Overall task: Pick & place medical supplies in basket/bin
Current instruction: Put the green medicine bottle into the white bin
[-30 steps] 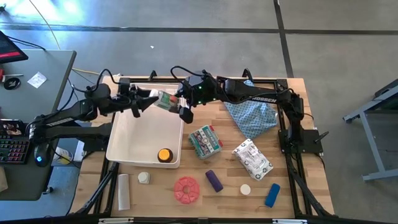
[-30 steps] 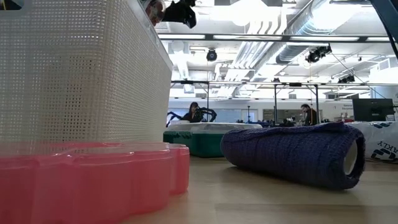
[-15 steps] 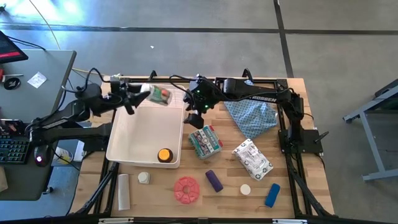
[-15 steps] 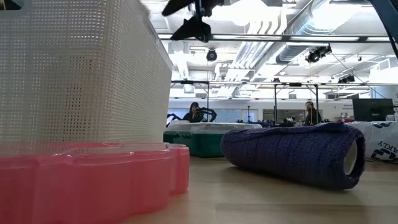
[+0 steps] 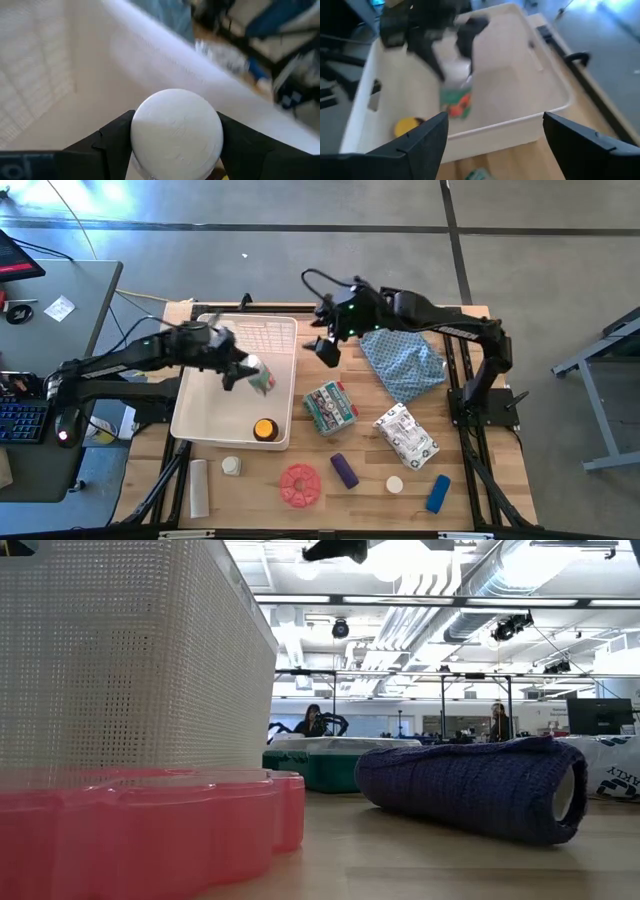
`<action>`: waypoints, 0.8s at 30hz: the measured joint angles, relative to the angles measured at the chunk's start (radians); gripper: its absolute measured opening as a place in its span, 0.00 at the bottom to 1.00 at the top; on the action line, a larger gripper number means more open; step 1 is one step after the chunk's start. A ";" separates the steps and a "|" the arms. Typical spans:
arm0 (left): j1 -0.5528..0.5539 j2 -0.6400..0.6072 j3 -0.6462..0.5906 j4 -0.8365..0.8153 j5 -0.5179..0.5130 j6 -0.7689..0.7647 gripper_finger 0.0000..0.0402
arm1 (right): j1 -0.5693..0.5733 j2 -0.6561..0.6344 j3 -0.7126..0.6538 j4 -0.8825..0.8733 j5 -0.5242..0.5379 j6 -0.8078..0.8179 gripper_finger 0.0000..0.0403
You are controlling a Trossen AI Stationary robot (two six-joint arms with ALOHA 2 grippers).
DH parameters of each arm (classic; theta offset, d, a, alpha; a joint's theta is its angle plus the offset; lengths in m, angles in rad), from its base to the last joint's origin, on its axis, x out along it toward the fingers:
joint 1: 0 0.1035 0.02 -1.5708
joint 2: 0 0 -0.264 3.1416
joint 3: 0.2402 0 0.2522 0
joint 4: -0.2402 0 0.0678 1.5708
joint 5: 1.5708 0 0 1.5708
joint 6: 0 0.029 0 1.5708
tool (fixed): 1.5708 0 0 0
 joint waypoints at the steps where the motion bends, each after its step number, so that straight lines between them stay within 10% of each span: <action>1: 0.000 0.029 0.000 -0.001 0.015 0.024 0.70 | -0.003 -0.008 0.000 -0.001 0.014 -0.002 0.78; 12: -0.042 0.298 0.000 0.067 0.173 0.237 0.71 | -0.029 -0.050 0.000 -0.043 0.047 0.003 0.78; 24: -0.253 0.447 0.000 0.098 -0.002 0.316 0.69 | -0.029 -0.052 0.000 -0.106 0.048 0.005 0.78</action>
